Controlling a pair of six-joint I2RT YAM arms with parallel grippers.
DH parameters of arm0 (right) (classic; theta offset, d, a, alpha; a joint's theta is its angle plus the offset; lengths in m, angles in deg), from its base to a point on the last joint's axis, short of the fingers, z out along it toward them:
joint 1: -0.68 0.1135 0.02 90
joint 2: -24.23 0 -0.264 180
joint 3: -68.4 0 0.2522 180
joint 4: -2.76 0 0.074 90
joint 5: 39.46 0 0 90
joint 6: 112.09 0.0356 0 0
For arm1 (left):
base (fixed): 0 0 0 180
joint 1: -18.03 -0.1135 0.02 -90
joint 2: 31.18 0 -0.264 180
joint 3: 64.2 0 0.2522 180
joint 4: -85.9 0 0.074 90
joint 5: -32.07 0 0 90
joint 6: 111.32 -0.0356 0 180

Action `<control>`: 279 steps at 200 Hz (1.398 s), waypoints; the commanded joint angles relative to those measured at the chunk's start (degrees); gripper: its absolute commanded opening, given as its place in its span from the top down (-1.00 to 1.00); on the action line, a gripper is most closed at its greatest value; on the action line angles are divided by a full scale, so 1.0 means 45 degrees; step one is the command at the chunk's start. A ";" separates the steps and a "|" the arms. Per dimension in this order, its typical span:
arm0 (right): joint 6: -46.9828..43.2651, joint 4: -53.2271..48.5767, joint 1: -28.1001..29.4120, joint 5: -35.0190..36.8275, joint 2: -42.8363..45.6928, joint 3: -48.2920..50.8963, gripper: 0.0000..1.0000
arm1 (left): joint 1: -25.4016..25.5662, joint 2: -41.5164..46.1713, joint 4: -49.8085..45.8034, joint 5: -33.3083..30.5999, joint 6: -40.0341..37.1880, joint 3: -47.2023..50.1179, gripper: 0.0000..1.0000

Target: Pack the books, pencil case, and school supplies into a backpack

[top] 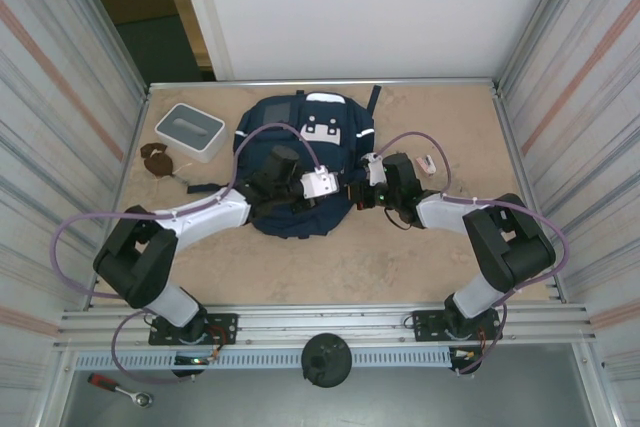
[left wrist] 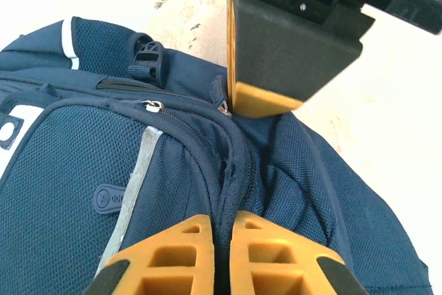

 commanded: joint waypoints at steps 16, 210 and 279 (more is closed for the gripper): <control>0.0390 -0.0665 -0.0715 0.1302 0.0241 -0.0169 1.00 | -0.0488 0.1337 0.0061 0.0189 0.0596 0.0769 1.00; -0.9031 -0.2997 0.0654 0.0566 0.2214 -0.0894 0.16 | -0.0920 0.1398 0.0306 0.1529 0.0989 0.0953 1.00; -1.0238 -0.3270 0.0590 0.0123 0.0181 -0.2287 0.10 | -0.0919 0.1360 0.0312 0.1527 0.0951 0.0936 1.00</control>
